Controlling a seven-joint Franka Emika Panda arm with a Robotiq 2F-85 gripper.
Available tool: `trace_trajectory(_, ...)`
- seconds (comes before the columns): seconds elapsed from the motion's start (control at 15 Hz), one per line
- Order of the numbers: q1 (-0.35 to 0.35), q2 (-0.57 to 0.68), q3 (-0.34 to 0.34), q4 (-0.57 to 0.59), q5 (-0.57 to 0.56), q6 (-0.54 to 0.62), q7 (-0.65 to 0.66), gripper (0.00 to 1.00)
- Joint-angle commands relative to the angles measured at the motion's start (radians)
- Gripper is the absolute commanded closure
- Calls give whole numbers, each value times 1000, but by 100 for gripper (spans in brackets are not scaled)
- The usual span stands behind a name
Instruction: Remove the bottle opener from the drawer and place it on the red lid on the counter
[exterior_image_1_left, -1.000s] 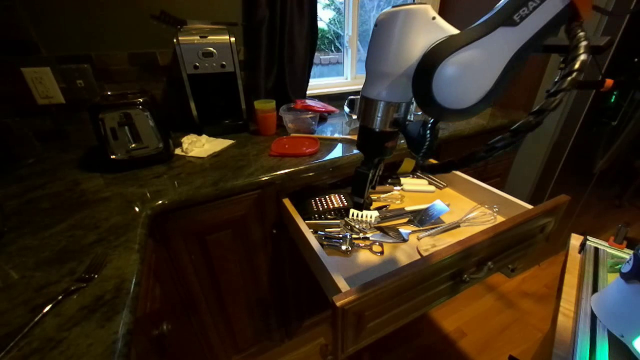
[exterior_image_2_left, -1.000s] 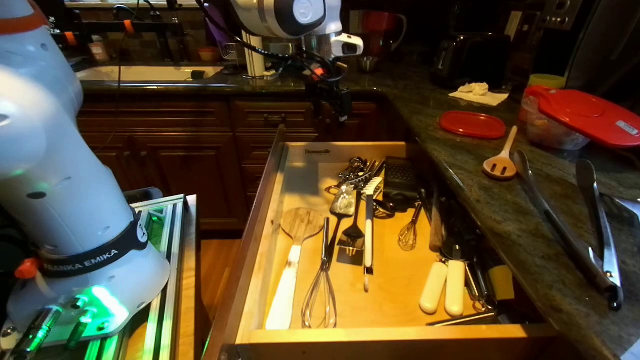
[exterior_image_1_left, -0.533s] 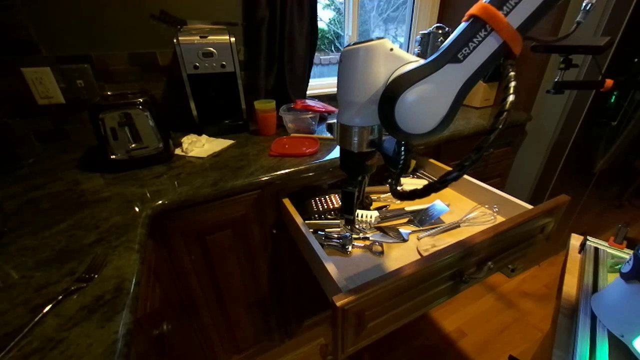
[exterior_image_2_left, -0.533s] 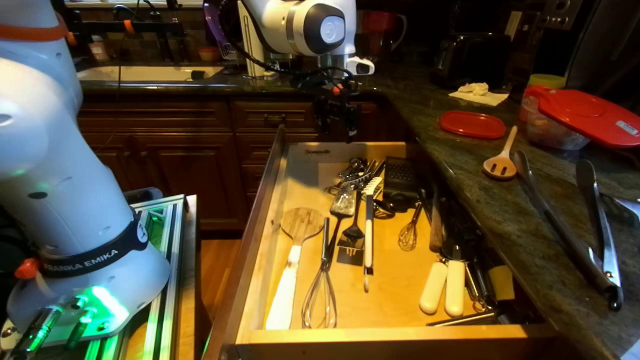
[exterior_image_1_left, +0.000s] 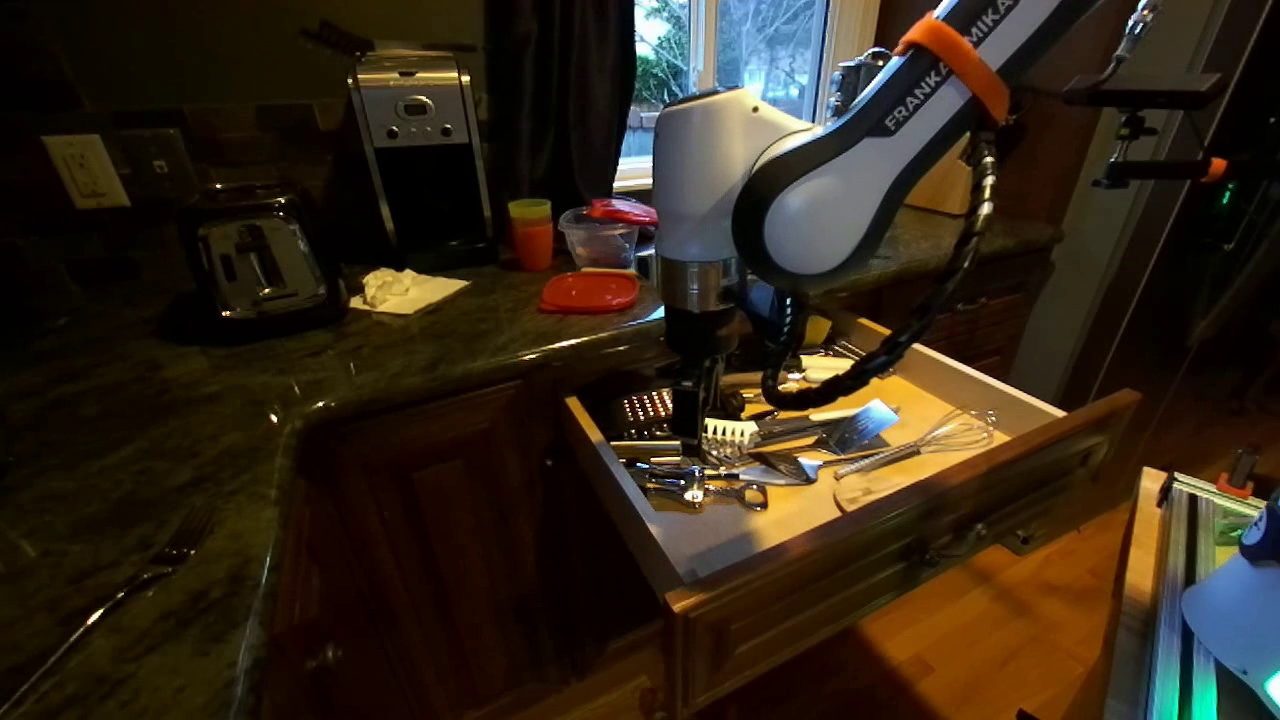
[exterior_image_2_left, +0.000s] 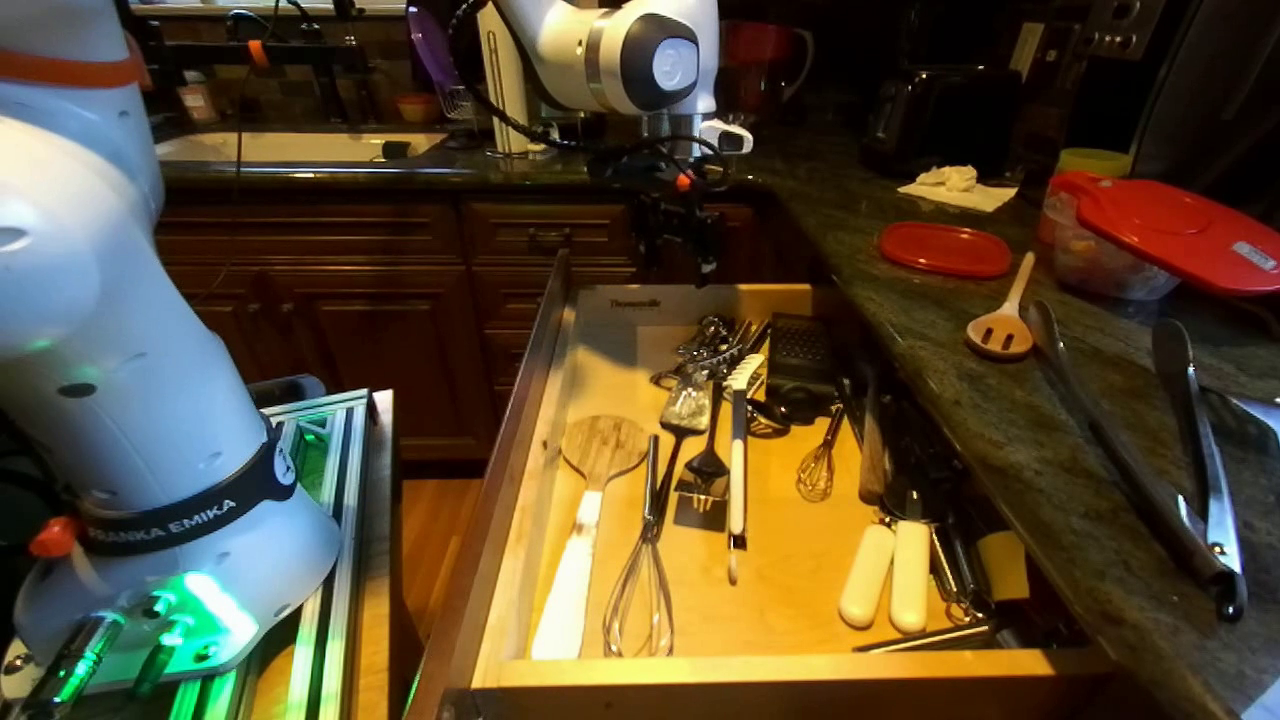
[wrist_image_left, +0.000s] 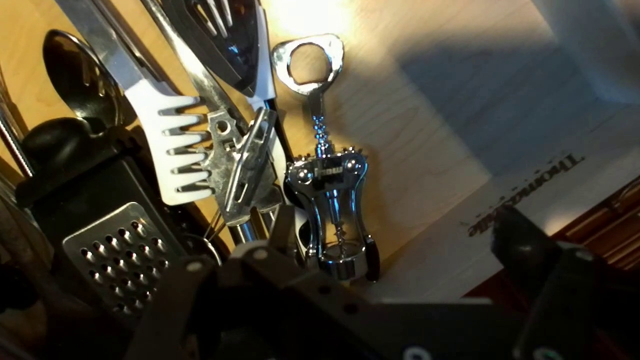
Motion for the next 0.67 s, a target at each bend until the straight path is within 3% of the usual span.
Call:
trace_trajectory(0.0, 31, 46, -31, 45, -56, -37, 39, 0)
trace_trajectory(0.2, 58, 110, -55, 111, -134, -108, 92, 0)
trace_trajectory(0.6, 93, 237, -61, 225, -125, -134, 74, 0)
